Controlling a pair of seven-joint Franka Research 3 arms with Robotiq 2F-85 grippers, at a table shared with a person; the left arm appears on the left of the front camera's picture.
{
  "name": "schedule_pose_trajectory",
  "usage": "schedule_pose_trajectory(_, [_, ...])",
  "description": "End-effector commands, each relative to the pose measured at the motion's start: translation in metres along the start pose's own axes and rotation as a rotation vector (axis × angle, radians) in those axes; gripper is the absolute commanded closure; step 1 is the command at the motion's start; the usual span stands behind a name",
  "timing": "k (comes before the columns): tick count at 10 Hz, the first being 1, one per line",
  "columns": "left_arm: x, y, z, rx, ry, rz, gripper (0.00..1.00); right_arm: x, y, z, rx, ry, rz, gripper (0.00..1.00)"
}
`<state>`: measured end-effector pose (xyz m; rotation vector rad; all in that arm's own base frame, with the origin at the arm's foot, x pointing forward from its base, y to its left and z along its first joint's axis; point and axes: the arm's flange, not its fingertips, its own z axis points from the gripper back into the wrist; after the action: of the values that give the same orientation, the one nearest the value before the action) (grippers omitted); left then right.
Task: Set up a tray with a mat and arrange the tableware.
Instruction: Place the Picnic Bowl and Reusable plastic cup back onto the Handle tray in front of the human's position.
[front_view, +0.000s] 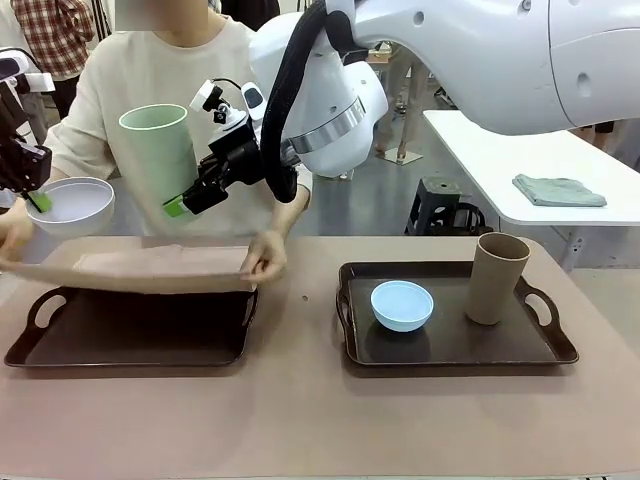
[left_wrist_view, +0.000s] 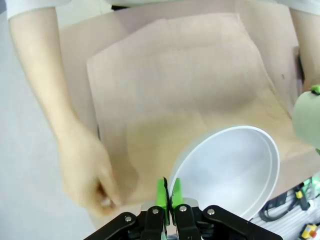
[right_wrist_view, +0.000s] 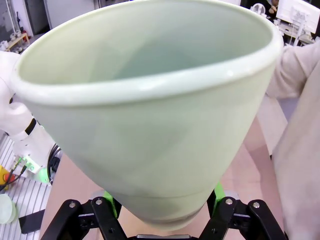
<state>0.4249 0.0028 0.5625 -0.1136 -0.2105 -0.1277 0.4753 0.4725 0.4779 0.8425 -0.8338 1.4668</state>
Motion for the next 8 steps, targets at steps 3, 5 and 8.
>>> schedule_pose_trajectory(3, [-0.0005, -0.0009, -0.0012, 0.004, -0.002, -0.006, 1.00, 0.0021, -0.0014, 0.0000, 0.004, -0.002, 0.003, 1.00])
schedule_pose_trajectory(5, [-0.0005, -0.0009, -0.0012, 0.004, -0.002, -0.006, 1.00, 0.0021, -0.0014, 0.0000, 0.004, -0.002, 0.003, 1.00])
schedule_pose_trajectory(8, [-0.0005, -0.0009, -0.0012, 0.004, -0.002, -0.006, 1.00, 0.0021, -0.0014, 0.0000, 0.004, -0.002, 0.003, 1.00])
